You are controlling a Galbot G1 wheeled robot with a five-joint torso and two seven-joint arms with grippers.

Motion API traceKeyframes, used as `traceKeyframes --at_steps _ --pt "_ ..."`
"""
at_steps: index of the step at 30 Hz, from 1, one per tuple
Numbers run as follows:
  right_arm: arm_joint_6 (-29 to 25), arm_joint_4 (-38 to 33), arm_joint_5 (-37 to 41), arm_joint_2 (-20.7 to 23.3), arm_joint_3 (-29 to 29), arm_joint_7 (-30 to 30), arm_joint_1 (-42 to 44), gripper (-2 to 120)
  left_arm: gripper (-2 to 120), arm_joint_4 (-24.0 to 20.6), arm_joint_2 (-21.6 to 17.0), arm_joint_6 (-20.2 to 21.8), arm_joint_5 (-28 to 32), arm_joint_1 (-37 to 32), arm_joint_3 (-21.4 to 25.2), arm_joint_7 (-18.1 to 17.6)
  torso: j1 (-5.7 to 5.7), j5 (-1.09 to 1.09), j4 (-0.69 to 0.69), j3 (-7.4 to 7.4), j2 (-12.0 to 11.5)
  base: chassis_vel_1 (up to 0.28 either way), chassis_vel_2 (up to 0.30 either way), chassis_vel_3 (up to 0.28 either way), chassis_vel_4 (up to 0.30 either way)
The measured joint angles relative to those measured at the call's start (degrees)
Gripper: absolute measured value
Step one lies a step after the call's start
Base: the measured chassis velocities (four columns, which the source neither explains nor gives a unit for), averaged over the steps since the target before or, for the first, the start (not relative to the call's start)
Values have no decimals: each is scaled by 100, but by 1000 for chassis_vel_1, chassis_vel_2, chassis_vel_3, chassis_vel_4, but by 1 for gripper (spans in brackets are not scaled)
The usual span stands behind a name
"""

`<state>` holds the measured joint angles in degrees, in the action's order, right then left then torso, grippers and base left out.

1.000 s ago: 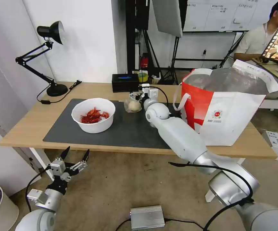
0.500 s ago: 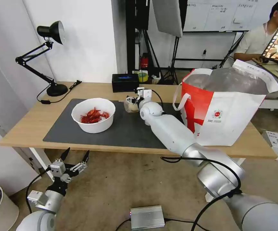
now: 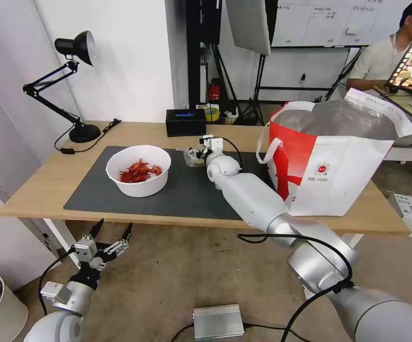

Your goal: Pick up the trash from the table and place it into the takeout bag.

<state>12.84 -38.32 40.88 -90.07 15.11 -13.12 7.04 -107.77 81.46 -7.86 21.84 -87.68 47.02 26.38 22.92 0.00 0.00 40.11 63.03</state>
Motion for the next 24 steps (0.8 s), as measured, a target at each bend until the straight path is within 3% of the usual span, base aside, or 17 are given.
traceKeyframes --at_steps 15,24 --pt "-69 77 -76 1 -75 102 52 100 100 36 65 -36 -40 -4 -26 9 0 0 0 0 0 0 0 0 0" --pt "-73 55 -91 2 -78 139 123 69 100 23 90 -47 -47 -12 -27 10 0 0 0 0 0 0 0 0 0"
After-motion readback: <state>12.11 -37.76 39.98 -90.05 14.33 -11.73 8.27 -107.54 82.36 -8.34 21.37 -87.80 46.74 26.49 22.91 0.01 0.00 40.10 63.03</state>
